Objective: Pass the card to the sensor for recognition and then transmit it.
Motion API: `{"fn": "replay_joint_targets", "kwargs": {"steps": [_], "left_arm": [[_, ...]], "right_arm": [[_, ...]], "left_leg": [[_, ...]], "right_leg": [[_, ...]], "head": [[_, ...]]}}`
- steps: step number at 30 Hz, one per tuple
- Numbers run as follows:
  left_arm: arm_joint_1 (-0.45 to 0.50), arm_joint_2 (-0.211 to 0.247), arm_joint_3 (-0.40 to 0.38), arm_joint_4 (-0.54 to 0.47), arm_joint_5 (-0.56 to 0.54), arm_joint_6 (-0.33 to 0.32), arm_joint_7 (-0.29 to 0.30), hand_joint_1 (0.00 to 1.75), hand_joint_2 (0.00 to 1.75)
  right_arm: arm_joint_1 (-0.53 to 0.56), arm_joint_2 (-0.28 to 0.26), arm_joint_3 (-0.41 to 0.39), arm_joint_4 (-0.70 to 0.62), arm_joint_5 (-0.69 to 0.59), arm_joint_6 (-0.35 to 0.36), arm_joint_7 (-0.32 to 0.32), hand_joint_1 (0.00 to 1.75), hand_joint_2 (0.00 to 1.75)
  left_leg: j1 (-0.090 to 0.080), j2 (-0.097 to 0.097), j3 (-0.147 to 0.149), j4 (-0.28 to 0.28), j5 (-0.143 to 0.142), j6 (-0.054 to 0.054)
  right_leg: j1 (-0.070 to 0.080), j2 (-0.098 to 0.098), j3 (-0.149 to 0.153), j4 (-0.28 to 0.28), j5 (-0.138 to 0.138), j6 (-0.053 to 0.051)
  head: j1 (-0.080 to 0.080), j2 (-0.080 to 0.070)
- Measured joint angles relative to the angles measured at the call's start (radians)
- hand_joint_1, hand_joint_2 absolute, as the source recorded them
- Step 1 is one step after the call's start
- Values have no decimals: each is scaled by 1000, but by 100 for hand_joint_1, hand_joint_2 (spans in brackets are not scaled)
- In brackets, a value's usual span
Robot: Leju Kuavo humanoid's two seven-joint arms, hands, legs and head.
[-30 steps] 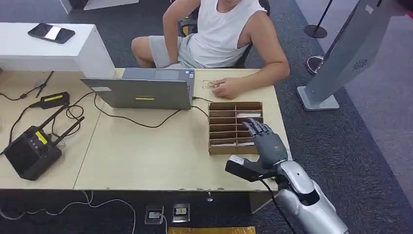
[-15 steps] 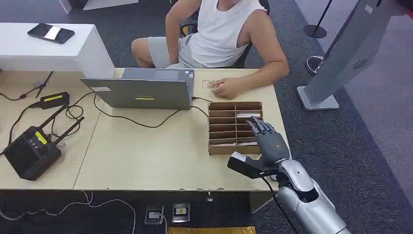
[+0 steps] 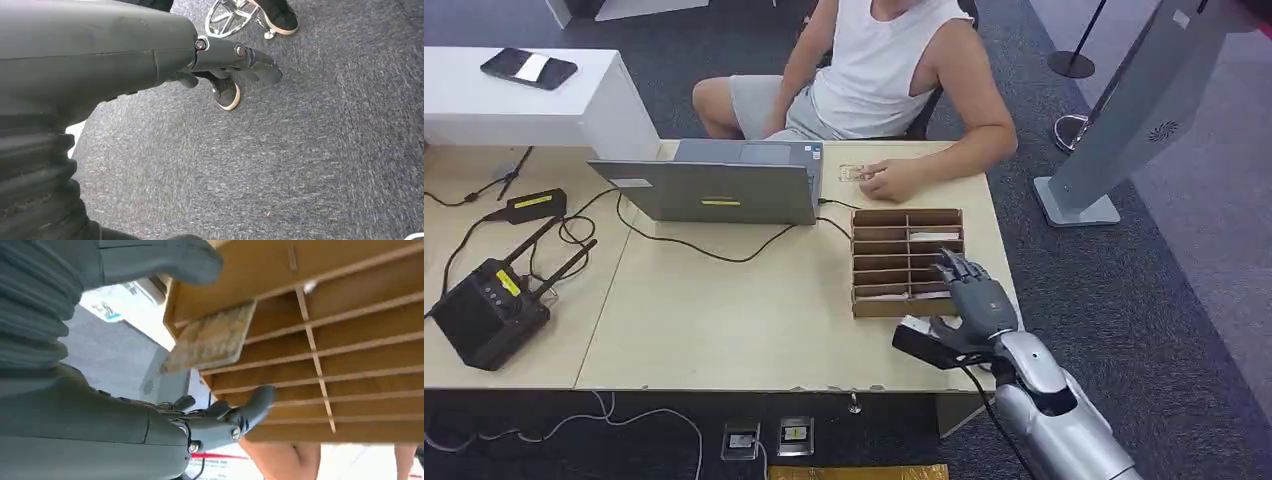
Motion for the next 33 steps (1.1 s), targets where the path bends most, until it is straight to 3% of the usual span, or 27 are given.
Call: {"fn": "replay_joint_targets", "kwargs": {"steps": [20,28,33], "left_arm": [[0,-2,0,0,-10,-2,-4,0,175],[0,-9,0,0,-12,0,-4,0,175],[0,-10,0,0,-24,0,-16,0,175]], "right_arm": [[-2,5,0,23,-18,23,6,175,175],[-26,10,-1,32,4,-13,-23,175,175],[-117,12,-25,31,38,-64,-72,175,175]], "left_leg": [[0,0,0,0,0,0],[0,0,0,0,0,0],[0,1,0,0,0,0]], "right_leg": [[0,0,0,0,0,0],[0,0,0,0,0,0],[0,1,0,0,1,0]], "head": [[0,0],[0,0],[0,0]]}}
